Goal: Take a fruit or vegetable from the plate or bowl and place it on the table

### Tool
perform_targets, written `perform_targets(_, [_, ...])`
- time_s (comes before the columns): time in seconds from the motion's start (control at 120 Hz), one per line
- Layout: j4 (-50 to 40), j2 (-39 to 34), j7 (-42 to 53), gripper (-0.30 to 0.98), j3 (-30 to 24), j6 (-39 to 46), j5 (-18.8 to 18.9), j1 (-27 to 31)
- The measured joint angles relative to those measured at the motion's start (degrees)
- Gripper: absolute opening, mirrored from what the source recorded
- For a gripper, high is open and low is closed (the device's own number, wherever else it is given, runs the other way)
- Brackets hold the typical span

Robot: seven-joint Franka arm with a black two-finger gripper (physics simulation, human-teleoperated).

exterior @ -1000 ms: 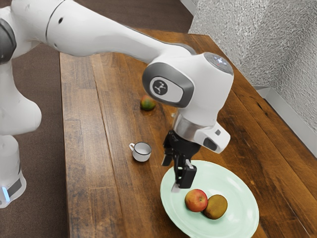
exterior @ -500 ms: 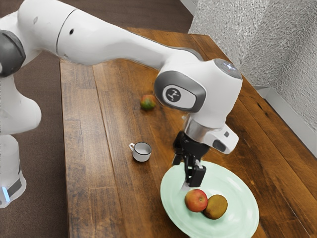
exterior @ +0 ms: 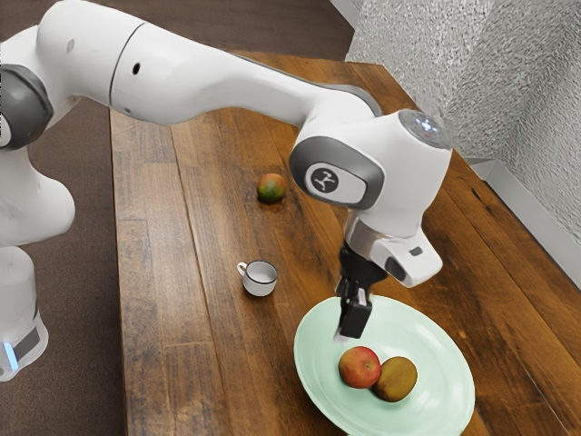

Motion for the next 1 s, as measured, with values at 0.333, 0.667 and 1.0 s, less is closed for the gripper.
perform_targets(0.333, [1.1, 3.4, 9.5, 0.69, 1.8, 2.5, -10.8, 4.5])
perform_targets(0.667, [3.6, 7.8, 12.6, 0.68, 0.5, -0.4, -11.8, 6.9])
perform_targets(1.0, [6.3, 10.7, 13.9, 0.69, -6.9, -1.1, -13.4, 14.1])
